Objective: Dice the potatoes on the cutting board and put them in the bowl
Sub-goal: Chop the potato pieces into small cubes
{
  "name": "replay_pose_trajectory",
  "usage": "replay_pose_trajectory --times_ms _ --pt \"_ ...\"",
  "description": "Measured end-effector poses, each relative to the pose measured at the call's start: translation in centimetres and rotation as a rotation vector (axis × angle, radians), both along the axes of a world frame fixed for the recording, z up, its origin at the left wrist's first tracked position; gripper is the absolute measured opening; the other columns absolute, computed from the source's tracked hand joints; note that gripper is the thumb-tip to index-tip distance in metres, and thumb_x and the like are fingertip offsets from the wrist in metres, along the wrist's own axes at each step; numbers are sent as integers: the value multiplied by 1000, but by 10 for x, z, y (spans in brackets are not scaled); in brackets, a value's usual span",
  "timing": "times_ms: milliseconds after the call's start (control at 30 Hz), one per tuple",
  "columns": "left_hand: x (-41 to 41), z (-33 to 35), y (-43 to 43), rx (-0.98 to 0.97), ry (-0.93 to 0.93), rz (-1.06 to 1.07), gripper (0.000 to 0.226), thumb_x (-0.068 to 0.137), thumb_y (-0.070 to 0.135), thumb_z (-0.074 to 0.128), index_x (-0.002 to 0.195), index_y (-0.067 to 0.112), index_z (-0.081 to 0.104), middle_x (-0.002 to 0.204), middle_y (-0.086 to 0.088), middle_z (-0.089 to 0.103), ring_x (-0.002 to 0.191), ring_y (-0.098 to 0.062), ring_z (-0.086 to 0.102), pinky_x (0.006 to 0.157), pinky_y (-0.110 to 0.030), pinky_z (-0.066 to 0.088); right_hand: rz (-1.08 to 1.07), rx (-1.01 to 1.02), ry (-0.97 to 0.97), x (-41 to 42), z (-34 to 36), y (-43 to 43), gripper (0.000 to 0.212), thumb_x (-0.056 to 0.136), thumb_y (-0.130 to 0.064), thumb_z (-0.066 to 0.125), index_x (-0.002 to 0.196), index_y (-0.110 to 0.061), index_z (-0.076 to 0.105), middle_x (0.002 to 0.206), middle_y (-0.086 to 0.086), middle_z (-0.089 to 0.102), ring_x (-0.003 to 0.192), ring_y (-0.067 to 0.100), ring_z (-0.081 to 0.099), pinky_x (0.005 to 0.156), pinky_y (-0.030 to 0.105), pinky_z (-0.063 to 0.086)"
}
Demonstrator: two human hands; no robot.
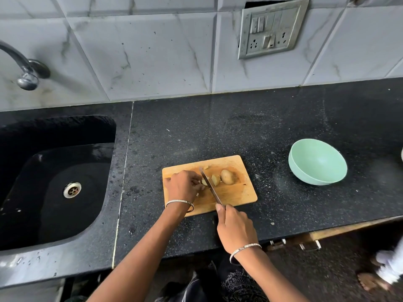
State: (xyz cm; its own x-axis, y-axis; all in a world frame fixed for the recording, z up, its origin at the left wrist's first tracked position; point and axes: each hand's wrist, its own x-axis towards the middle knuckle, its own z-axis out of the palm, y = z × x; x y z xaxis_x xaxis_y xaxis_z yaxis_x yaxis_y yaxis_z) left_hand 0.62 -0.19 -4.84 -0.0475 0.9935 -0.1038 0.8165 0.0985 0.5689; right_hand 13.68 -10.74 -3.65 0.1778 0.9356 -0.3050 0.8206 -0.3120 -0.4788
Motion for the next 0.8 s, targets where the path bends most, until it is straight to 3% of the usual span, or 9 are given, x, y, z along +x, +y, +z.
replay_pose_trajectory --times_ms 433,633,800 --pt "2 1 4 -25 23 28 12 78 27 75 89 30 74 83 7 75 94 -15 65 86 -34 27 4 -38 -10 -6 -11 10 42 103 -47 27 108 -19 58 103 9 66 98 34 63 67 37 42" --pt "1 0 3 -27 35 36 11 77 27 76 87 30 74 81 8 74 91 -14 65 86 -36 28 63 7 -169 -14 -17 11 39 104 -43 27 110 -14 52 105 10 67 99 35 65 65 37 42" --pt "2 2 1 -4 117 28 7 77 26 74 83 29 74 79 9 73 89 -15 64 87 -37 30 77 10 -32 0 -13 11 44 103 -48 26 104 -16 57 100 11 66 96 37 63 67 38 42"
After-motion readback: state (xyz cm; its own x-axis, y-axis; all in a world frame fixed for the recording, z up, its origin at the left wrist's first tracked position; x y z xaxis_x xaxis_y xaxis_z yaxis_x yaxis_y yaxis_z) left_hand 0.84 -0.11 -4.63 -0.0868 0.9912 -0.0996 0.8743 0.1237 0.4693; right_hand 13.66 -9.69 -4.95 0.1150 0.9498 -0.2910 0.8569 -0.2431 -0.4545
